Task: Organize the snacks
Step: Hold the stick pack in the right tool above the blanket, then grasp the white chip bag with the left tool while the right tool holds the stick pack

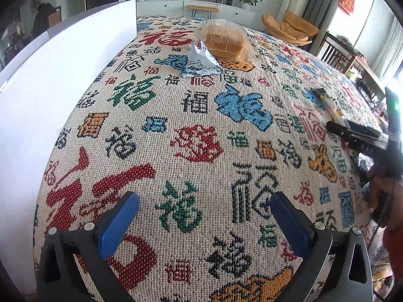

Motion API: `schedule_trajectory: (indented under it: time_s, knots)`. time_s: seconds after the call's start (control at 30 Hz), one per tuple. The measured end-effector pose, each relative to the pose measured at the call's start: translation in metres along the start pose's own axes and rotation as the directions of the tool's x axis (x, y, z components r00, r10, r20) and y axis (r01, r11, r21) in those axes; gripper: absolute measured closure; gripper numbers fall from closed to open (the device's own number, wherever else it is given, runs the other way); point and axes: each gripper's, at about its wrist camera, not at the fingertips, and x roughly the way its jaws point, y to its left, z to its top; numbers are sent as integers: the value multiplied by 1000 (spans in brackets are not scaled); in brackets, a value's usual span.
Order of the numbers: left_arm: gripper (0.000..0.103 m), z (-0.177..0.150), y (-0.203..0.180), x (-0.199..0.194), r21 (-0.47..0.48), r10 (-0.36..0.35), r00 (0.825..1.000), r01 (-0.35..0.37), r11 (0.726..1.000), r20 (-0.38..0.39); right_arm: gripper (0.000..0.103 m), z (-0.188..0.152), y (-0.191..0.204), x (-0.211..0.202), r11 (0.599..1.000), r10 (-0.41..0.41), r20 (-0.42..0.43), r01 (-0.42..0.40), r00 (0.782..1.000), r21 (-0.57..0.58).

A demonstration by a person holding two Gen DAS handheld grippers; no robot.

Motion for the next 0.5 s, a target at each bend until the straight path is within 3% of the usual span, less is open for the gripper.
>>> schedule_trajectory:
  time_s: [0.07, 0.13, 0.23, 0.33, 0.43, 0.5]
  knots:
    - [0, 11, 3, 2, 14, -44, 999, 44, 999, 4, 27, 0, 0, 0, 1000, 0, 0, 0, 1000, 1]
    - [1, 34, 4, 9, 43, -16, 1000, 16, 999, -6, 27, 0, 0, 0, 1000, 1, 0, -1, 1000, 1]
    - [2, 76, 5, 19, 65, -57, 998, 55, 996, 21, 27, 0, 0, 0, 1000, 0, 0, 0, 1000, 1]
    - [10, 118, 8, 41, 47, -102, 995, 101, 994, 18, 27, 0, 0, 0, 1000, 0, 0, 0, 1000, 1]
    - [11, 147, 4, 68, 50, -90, 996, 90, 995, 6, 27, 0, 0, 1, 1000, 1, 1, -1, 1000, 1]
    - [11, 154, -1, 88, 79, -39, 999, 41, 996, -25, 27, 0, 0, 1, 1000, 2, 1, -2, 1000, 2]
